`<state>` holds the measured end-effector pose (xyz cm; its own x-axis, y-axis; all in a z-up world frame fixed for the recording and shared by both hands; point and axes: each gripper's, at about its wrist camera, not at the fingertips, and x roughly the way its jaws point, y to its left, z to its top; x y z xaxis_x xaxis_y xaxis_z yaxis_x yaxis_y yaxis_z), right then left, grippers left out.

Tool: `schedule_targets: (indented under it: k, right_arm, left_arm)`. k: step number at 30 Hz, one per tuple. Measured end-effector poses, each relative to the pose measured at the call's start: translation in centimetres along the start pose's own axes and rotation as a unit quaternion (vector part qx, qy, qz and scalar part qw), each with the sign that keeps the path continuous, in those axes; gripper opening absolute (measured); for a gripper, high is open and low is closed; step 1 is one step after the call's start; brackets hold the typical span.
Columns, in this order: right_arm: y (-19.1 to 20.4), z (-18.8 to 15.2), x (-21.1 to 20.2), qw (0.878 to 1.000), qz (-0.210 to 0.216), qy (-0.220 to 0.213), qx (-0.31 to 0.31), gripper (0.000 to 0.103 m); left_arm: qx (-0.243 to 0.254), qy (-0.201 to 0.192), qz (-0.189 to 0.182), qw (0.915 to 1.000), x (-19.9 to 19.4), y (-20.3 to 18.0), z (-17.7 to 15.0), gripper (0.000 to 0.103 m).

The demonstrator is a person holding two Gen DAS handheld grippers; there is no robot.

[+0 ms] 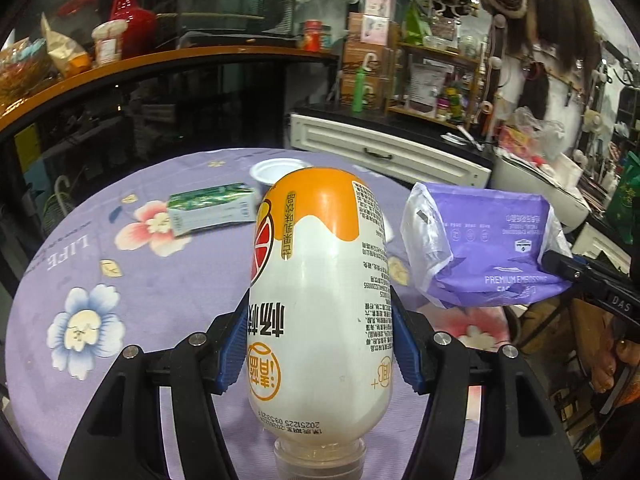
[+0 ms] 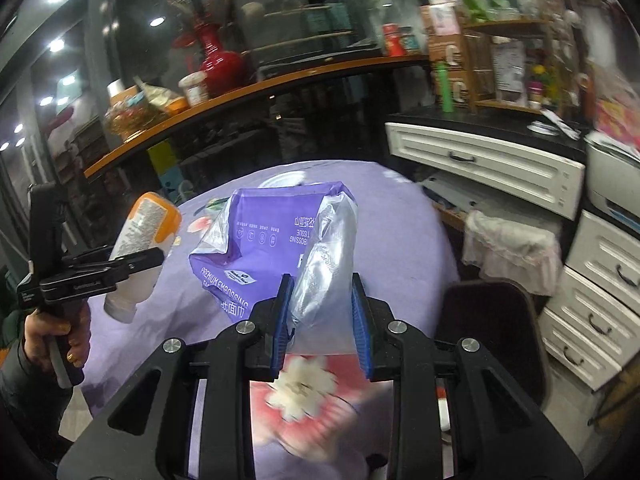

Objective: Collect trash
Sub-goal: 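Carry the white bottle and purple package over the black bin with both grippers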

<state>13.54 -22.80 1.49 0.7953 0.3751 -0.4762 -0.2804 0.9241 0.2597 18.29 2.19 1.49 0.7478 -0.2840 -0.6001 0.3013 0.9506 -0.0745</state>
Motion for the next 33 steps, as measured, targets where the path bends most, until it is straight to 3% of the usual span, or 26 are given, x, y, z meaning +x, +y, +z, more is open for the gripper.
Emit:
schedule_targets:
  k: [6, 16, 31, 33]
  right_arm:
    - [-4.0, -1.7, -2.8, 0.998, -0.039, -0.013, 0.037, 0.028]
    - [-10.2, -4.7, -4.4, 0.988, -0.144, -0.008, 0.060, 0.028]
    - [-16.6, -8.6, 0.8, 0.970, -0.224, 0.054, 0.082, 0.029]
    - [-17.1, -8.9, 1.8, 0.968, -0.229, 0.061, 0.082, 0.036]
  left_arm:
    - [0.014, -0.005, -0.039, 0.9991, 0.3, -4.5, 0.1, 0.061]
    - [0.042, -0.001, -0.089, 0.9951, 2.4, -10.9, 0.5, 0.061]
    - [0.087, 0.033, -0.140, 0.9858, 7.1, -19.2, 1.0, 0.061]
    - [0.090, 0.039, -0.144, 0.9846, 7.7, -20.0, 0.9, 0.061]
